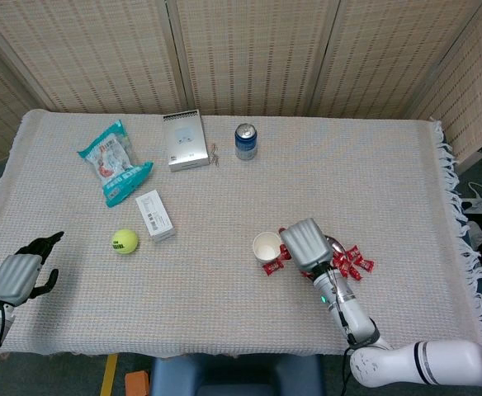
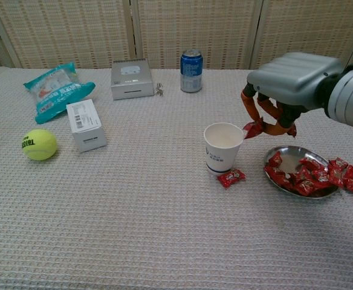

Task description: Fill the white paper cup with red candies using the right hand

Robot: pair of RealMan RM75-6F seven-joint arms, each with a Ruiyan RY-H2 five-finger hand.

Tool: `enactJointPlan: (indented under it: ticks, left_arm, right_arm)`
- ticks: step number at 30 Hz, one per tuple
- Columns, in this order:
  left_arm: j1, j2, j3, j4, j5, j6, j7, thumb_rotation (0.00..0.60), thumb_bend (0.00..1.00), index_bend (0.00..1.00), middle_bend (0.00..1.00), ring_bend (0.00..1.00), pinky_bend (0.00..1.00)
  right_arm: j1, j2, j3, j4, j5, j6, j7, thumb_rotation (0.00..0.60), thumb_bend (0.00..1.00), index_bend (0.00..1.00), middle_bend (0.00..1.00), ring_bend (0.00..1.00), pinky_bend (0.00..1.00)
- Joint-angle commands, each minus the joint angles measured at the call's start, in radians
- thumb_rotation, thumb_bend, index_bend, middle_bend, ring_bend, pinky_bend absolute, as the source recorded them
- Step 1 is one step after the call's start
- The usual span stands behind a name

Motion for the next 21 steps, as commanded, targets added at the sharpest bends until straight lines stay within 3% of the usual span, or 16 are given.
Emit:
enactJointPlan:
  ticks: [1,9,21]
  left_arm:
    - [0.001,0.001,0.0,0.0,0.001,0.001,-0.002,0.6,0.53,0.0,0.13,0.12,0.27]
    - [0.002,0.01,-0.003,0.008,0.002,0.002,-0.038,0.6,0.53,0.0,0.14,0.13,0.27]
    - [0.002,0.015,-0.005,0.017,0.004,0.001,-0.065,0.6,0.53,0.0,0.14,0.13,0.27]
  right_arm:
    - [0.018,-0.019,0.011,0.006,0.023,0.005,-0.021,0.6,0.47,0.87,0.79,0.73,1.0]
    - [0.109,-0.114,0.058,0.093,0.139,0.0,-0.105,0.6,0.47,0.86,0.79,0.73,1.0]
    - [0.196,-0.19,0.072,0.171,0.247,0.02,-0.175,0.6,0.47,0.77,0.79,0.73,1.0]
